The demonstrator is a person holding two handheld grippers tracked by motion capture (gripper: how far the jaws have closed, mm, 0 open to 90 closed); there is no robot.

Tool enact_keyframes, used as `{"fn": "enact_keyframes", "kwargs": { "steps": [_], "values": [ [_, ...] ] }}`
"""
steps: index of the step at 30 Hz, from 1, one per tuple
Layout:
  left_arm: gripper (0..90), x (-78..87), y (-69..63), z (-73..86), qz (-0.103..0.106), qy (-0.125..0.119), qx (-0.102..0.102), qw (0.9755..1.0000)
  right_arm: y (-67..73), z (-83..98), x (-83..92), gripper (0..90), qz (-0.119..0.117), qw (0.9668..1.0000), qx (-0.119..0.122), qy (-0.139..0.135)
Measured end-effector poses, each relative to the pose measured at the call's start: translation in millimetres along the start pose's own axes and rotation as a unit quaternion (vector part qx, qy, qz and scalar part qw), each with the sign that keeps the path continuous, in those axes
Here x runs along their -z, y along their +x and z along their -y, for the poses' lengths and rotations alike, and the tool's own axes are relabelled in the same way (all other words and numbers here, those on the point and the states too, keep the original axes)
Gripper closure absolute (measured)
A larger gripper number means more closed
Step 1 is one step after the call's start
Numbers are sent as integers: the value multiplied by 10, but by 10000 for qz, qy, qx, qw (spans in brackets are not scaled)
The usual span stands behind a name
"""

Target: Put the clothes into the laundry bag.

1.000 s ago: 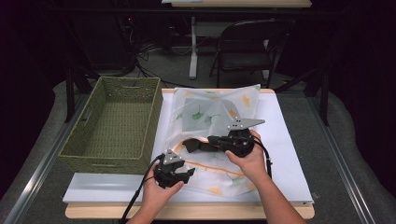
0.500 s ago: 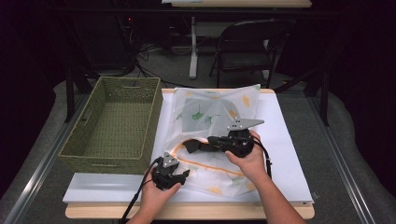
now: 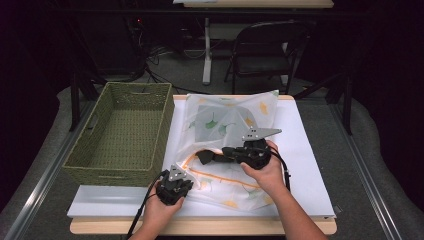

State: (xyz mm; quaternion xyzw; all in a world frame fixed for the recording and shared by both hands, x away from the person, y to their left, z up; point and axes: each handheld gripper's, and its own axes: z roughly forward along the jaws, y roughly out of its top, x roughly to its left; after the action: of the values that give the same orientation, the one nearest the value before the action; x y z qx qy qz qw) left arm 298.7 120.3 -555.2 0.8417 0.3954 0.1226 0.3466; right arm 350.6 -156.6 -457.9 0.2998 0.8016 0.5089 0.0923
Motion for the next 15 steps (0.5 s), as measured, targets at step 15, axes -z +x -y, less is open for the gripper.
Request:
{"fn": "enact_keyframes", "kwargs": {
  "steps": [15],
  "values": [
    [747, 348, 38, 13, 133, -316, -66, 9994, 147, 182, -10, 896, -14, 9995, 18, 323]
  ]
}}
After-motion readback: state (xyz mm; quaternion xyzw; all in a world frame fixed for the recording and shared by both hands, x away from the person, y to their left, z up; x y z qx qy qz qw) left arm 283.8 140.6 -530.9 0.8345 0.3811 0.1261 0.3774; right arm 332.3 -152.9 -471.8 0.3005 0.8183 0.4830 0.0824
